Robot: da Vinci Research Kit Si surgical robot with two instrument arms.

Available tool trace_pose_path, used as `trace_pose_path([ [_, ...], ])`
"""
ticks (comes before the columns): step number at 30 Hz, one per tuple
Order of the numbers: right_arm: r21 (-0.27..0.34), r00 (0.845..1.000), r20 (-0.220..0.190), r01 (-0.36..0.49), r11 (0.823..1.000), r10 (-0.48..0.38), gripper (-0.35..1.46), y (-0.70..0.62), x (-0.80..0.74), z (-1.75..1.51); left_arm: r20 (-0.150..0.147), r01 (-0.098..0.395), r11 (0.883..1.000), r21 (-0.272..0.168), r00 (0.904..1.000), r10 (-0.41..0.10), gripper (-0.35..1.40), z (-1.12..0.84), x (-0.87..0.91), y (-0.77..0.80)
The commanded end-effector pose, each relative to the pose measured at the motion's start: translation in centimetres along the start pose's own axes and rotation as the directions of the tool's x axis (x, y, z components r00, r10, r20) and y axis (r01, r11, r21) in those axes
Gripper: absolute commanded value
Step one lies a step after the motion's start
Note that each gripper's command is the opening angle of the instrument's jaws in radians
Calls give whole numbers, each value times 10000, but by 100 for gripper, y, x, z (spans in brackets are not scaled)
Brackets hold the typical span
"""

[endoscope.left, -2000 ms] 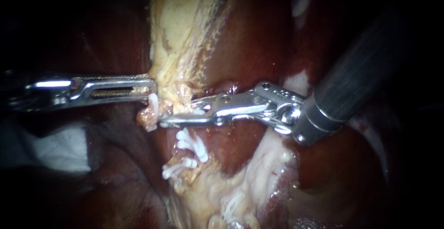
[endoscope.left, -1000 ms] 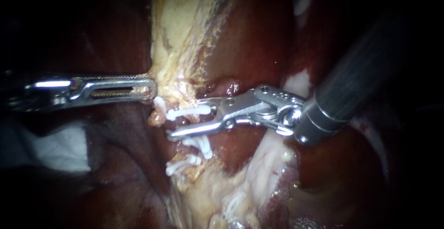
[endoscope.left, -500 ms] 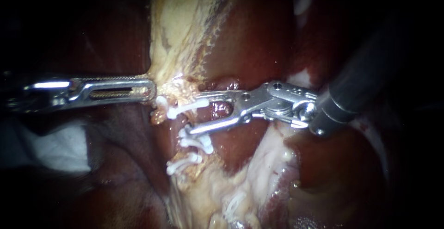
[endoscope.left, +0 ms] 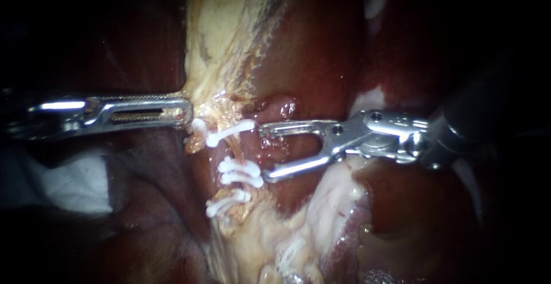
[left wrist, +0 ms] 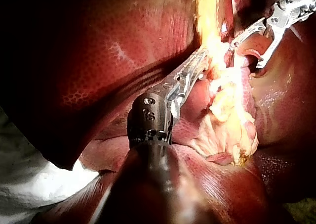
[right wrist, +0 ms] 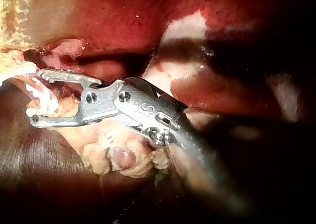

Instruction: Going back third clip right tube

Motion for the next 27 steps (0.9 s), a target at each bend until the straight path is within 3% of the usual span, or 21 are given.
trace_pose_path([
  [1, 8, 9998, 96, 153, 9999, -153, 60, -3, -1, -5, -1, -3, 10000, 13, 10000, 3, -35, 0, 0, 0],
  [7, -76, 9962, 332, 807, 9967, -804, 60, -21, 6, -39, -1, -3, 10000, 14, 10000, 3, -35, 0, 0, 0],
  [19, -254, 9899, 420, 1366, 9903, -1354, 60, -39, 55, -79, -1, -5, 10000, 13, 10000, 5, -35, 1, 0, 1],
  [27, -223, 9898, 422, 1370, 9903, -1359, 60, -45, 57, -82, 2, -14, 10000, 12, 10000, 14, -35, 3, 1, 3],
])
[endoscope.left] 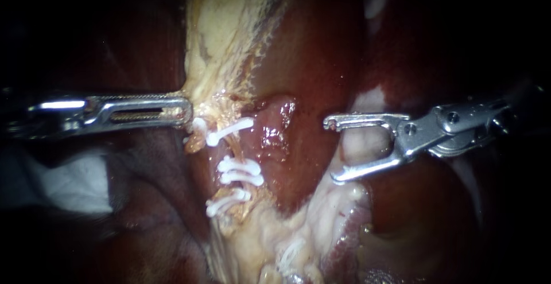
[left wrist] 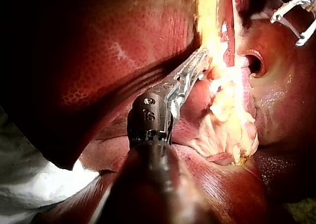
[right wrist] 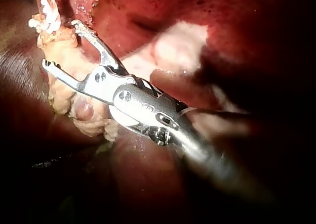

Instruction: Going back third clip right tube

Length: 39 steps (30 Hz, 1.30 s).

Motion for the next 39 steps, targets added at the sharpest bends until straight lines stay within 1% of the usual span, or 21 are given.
trace_pose_path([
  [1, 5, 10000, 9, 6, 10000, -6, 60, -1, 0, -2, 5, -8, 10000, -9, 10000, 8, -35, 2, 1, 1],
  [6, 23, 10000, 14, 17, 10000, -17, 60, -4, 0, -4, 4, -33, 10000, -59, 10000, 33, -35, 13, 4, 6],
  [9, 29, 10000, 16, 21, 10000, -21, 60, -6, 0, -5, 40, -38, 9999, -127, 10000, 39, -35, 22, 4, 8],
  [16, 45, 10000, 28, 29, 10000, -29, 60, -7, 0, -7, -54, -58, 9999, -83, 10000, 58, -35, 51, 7, 7],
  [20, 49, 10000, 29, 30, 10000, -31, 60, -7, 0, -8, -88, -53, 10000, -64, 9999, 53, -35, 61, 7, 4],
  [30, 59, 10000, 32, 30, 10000, -30, 60, -9, 1, -9, -102, -36, 10000, -15, 9999, 36, -35, 74, 5, -1],
  [39, 65, 10000, 28, 5, 10000, -5, 60, -11, 6, -9, -114, -36, 10000, 12, 9999, 36, -35, 74, 5, -2],
])
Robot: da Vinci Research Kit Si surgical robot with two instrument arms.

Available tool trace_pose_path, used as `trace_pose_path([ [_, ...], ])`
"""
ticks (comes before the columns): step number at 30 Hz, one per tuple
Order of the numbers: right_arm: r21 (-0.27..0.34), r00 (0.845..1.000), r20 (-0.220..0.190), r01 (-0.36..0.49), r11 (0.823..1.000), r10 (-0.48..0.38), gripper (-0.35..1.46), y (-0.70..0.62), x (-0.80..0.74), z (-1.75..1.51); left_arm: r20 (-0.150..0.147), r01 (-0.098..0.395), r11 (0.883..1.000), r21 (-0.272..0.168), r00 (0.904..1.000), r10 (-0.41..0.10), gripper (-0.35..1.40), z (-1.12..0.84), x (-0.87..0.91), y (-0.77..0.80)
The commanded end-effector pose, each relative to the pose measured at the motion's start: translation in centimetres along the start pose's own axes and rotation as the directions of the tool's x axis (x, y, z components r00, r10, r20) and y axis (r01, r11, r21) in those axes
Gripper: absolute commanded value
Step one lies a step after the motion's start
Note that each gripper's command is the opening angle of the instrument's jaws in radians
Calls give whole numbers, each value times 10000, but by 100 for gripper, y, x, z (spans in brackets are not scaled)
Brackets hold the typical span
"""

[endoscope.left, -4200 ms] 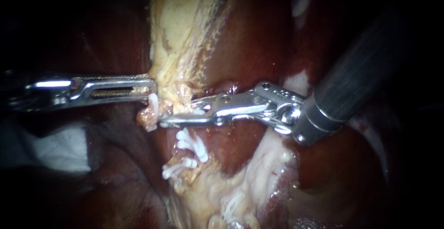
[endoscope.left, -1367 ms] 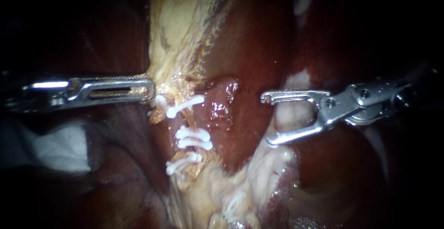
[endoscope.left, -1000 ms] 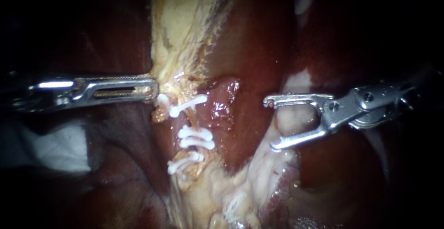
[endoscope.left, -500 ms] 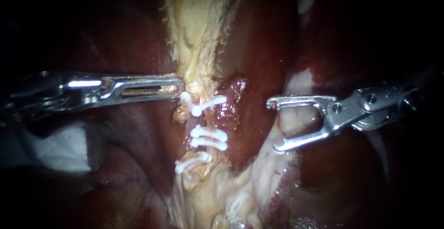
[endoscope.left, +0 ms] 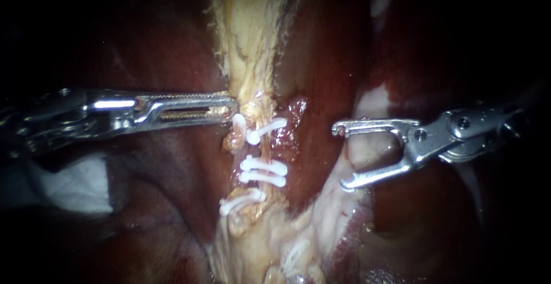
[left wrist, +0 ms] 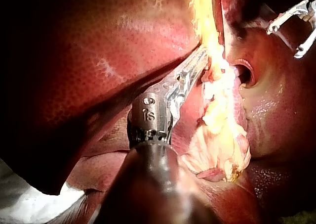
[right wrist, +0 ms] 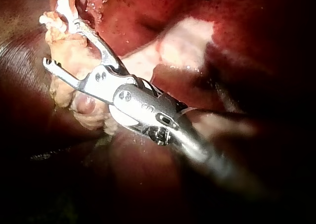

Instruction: Going back third clip right tube

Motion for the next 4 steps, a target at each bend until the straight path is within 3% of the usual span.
trace_pose_path([
  [1, -2, 10000, 1, -7, 10000, 7, 60, 0, 0, 0, -1, -3, 10000, 9, 10000, 3, -35, -1, 0, 0],
  [4, 29, 10000, 2, -6, 10000, 6, 60, 0, 0, 0, -3, -4, 10000, 14, 10000, 4, -35, -2, 0, 0],
])
